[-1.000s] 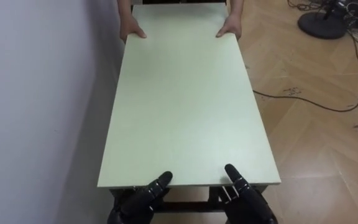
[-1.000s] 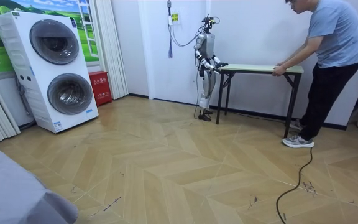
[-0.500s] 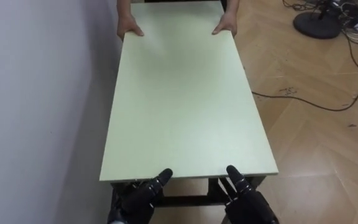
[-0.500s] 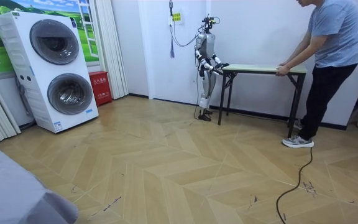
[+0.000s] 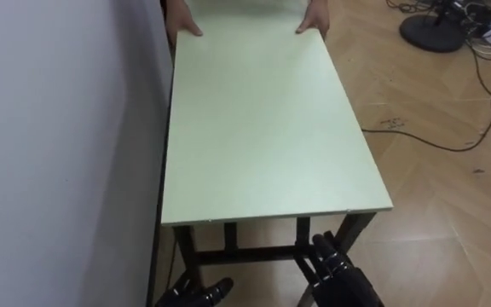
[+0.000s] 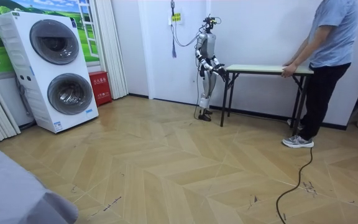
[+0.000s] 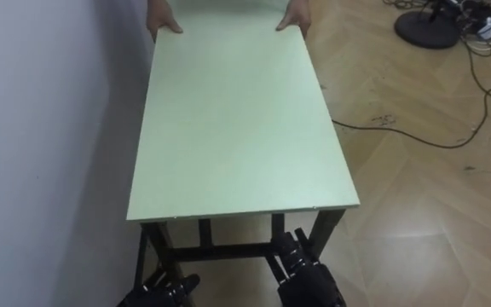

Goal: Move table with human

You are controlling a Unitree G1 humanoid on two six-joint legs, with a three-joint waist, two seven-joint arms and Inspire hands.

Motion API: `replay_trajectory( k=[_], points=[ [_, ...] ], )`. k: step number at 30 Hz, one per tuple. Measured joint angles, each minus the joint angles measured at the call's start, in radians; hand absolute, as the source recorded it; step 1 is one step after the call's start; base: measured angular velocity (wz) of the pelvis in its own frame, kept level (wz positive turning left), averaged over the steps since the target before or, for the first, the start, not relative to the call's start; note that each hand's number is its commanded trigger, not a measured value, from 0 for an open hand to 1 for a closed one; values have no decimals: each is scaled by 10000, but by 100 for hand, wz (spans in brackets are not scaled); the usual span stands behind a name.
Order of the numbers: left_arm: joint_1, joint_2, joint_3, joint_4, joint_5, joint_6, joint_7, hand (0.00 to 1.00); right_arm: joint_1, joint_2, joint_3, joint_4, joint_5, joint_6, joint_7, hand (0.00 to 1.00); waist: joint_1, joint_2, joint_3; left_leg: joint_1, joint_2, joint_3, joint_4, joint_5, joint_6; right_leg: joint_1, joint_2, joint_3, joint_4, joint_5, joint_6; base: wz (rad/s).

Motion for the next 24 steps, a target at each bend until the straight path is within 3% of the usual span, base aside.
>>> replay_trajectory(
  k=[6,10,19,24],
  points=[
    [408,270,194,708,-10,59,127,0,-41,-210,-377,1362,-979,62,277,0,-91,-33,-58,86,20,9,-16,-11,-14,107,-14,-143,-3,-2,4,4],
    [424,325,884,1626,407,58,222,0,172,-351,-571,2203,-1803,124,302,0,-58,-33,-91,101,30,16,-10,-19,-20,119,-23,-196,-4,-5,8,-4],
    [703,483,2375,3628,1182,-11,1021,0,262,-425,-1686,5254,-2625,37,-175,0,74,-93,-62,236,30,6,-8,-48,-36,237,-29,-237,-74,-68,-61,0],
    [782,472,2681,4162,1480,-10,1512,0,125,-412,-2190,6613,-2938,123,-723,0,27,-97,-36,238,18,2,-4,-72,-13,363,-46,-235,-131,-77,-78,0]
  ],
)
